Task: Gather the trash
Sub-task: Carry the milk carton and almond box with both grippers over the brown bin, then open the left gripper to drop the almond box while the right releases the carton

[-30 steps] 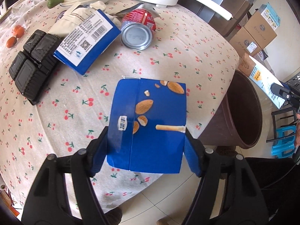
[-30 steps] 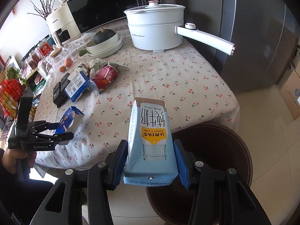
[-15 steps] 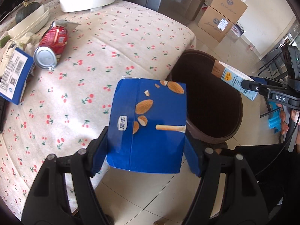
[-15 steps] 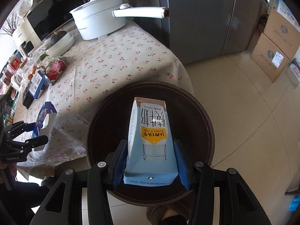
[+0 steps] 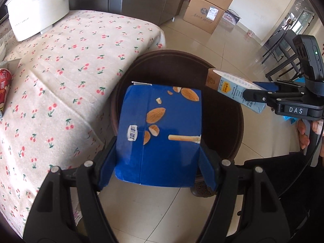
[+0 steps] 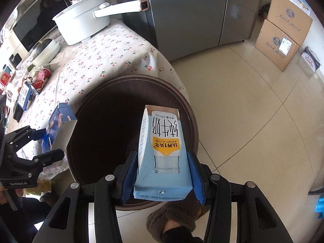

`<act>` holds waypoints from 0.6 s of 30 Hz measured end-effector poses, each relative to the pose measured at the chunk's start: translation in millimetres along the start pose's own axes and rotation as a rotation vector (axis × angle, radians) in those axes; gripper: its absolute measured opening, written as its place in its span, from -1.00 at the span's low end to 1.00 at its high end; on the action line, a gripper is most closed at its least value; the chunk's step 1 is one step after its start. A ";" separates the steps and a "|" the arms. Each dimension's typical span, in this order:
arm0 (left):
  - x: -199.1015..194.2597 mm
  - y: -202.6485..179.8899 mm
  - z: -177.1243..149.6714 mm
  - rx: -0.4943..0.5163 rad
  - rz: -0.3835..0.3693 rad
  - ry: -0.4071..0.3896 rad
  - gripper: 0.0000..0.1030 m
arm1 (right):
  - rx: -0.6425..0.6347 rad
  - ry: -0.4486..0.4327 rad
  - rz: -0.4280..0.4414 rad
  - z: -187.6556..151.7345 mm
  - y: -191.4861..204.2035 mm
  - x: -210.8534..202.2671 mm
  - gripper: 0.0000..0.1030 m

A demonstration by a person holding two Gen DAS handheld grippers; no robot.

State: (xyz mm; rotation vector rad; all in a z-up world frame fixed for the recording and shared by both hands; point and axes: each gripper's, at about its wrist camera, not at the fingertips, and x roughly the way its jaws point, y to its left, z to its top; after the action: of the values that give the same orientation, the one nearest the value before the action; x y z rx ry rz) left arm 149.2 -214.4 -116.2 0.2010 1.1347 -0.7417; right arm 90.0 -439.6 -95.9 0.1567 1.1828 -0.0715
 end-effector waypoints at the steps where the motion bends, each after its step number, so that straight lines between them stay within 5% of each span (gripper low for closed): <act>1: 2.6 -1.1 2.2 0.006 0.002 -0.008 0.43 | 0.004 0.002 -0.003 -0.8 -2.6 0.2 -0.03; 8: -0.7 -2.4 7.7 0.030 0.083 -0.048 0.92 | 0.014 0.014 -0.011 -1.7 -10.9 0.0 -0.03; 18: -39.2 44.3 -9.1 -0.071 0.196 -0.087 0.99 | -0.038 0.050 -0.017 3.5 9.8 14.7 -0.03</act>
State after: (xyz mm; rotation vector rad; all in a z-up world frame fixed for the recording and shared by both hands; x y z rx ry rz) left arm 161.8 -159.7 -95.4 0.2145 1.0401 -0.5302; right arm 100.0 -430.0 -107.4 0.1153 1.2347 -0.0606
